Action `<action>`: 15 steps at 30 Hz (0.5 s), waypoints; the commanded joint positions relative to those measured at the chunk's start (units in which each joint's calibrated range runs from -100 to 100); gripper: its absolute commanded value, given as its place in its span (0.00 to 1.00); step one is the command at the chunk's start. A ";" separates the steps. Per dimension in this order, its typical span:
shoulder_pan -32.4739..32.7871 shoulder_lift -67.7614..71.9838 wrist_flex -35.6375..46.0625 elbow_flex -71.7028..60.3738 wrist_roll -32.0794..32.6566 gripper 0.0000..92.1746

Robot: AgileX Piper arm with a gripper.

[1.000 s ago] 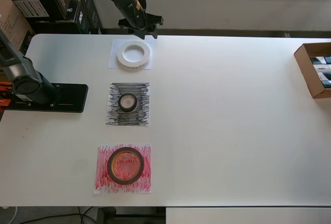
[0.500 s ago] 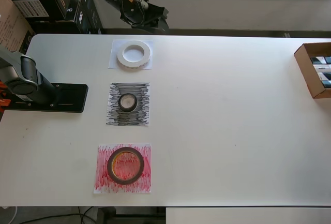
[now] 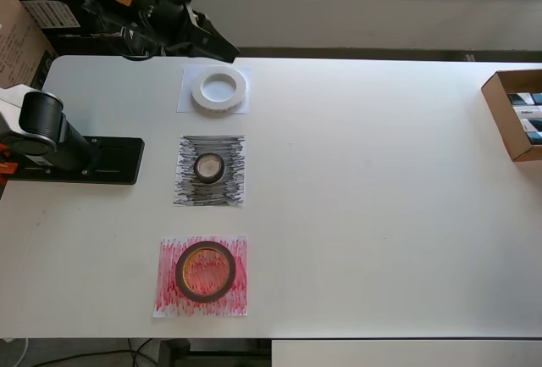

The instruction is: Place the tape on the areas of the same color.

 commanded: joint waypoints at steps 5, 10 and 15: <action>0.44 -25.53 -2.03 8.98 0.40 0.00; 0.75 -38.16 -15.35 23.88 0.24 0.00; 3.04 -47.70 -24.26 33.69 -0.09 0.00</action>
